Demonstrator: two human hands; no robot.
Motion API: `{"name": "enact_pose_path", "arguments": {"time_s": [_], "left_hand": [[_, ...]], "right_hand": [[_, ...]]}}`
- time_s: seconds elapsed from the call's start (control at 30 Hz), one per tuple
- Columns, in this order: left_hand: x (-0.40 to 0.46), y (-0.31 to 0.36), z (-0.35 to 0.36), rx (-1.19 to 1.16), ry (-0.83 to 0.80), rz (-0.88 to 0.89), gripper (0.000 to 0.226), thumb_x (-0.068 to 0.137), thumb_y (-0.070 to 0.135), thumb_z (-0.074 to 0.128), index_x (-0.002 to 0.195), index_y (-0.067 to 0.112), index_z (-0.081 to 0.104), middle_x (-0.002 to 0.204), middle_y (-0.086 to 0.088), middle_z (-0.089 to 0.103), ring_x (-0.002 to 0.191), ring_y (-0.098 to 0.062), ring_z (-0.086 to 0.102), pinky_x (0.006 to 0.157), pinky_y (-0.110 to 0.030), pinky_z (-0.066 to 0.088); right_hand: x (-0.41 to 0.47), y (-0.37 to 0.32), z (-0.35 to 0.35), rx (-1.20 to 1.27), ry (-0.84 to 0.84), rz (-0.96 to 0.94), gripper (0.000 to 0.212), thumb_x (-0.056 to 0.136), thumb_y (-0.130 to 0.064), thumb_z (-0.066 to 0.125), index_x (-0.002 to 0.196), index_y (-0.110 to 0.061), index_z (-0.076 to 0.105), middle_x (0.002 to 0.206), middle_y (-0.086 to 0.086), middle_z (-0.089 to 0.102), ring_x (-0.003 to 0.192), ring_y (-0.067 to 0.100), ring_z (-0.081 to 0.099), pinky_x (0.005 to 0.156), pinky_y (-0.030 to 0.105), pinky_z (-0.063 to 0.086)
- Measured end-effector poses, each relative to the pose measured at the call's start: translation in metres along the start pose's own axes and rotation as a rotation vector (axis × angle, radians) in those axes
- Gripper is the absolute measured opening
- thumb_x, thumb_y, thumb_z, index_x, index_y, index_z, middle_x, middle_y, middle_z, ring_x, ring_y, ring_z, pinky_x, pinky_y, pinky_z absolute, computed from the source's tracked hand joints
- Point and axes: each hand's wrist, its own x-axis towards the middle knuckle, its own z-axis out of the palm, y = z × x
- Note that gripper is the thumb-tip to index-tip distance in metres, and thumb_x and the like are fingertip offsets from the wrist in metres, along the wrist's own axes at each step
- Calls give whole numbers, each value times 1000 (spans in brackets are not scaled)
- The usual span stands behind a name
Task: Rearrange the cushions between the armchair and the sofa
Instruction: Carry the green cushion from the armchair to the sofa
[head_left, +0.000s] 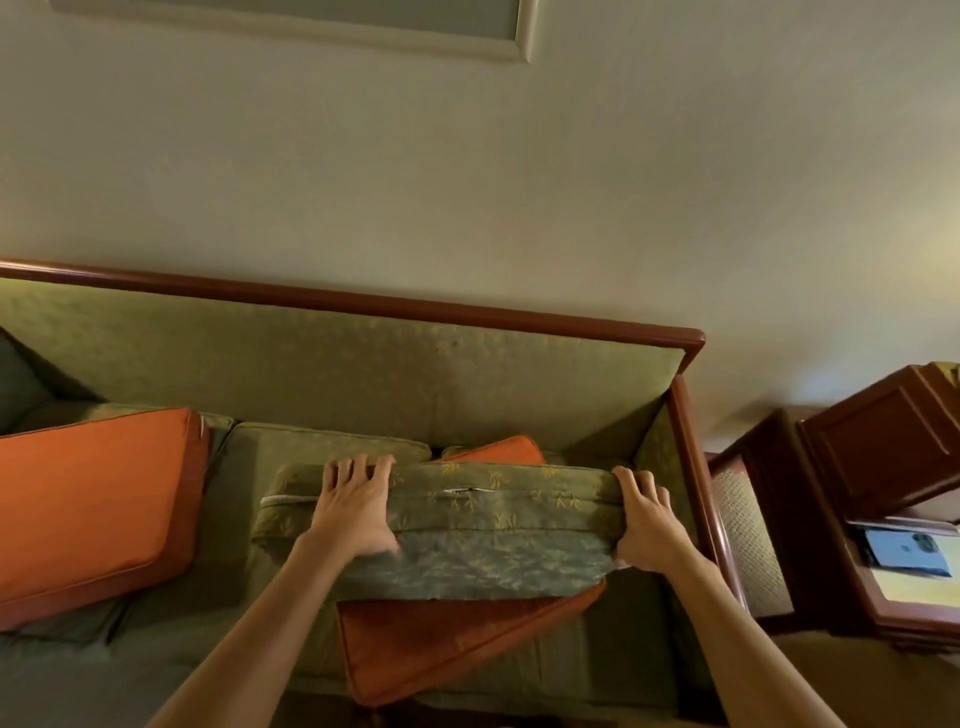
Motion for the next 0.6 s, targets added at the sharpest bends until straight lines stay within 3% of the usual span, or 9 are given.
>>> {"name": "enact_pose_path", "arguments": {"time_s": [0.1, 0.2, 0.33, 0.4, 0.5, 0.6], "left_hand": [[-2, 74, -2, 106, -33, 18, 127, 69, 42, 84, 157, 17, -4, 158, -22, 9, 148, -43, 8, 119, -65, -3], [0, 176, 10, 106, 7, 195, 128, 73, 47, 81, 157, 13, -10, 161, -25, 5, 149, -45, 4, 117, -66, -5], [9, 284, 26, 101, 40, 246, 126, 75, 56, 78, 157, 10, -6, 161, -24, 14, 148, -43, 12, 118, -65, -1], [11, 302, 32, 107, 72, 228, 122, 77, 51, 79, 158, 11, -4, 159, -21, 21, 147, -40, 18, 118, -62, 3], [12, 297, 33, 50, 138, 232, 121, 78, 40, 81, 158, 18, -7, 157, -16, 26, 146, -35, 23, 119, -58, 10], [13, 281, 11, -58, 163, 235, 126, 74, 45, 80, 158, 25, -13, 155, -11, 33, 144, -32, 28, 117, -56, 18]], "right_hand": [[3, 14, -2, -28, -25, -55, 112, 60, -23, 81, 149, -23, 12, 141, 7, 24, 128, 35, 33, 99, 43, 48], [6, 25, 1, -53, -12, -157, 116, 59, -32, 83, 149, -21, 11, 141, 10, 26, 127, 37, 36, 101, 46, 47], [5, 43, 9, -123, -2, -287, 115, 73, -43, 79, 157, -11, 5, 158, 10, 20, 144, 36, 19, 118, 42, 24], [1, 53, 8, -71, -1, -264, 114, 76, -43, 79, 157, -11, 6, 160, 10, 20, 147, 34, 17, 117, 40, 27], [-6, 55, -6, -9, 29, -214, 107, 75, -43, 79, 155, -14, 15, 156, 10, 25, 141, 32, 31, 108, 43, 39], [-10, 36, -29, -71, 137, -283, 81, 76, -43, 74, 143, -22, 34, 134, 2, 43, 124, 30, 44, 98, 45, 37]]}}
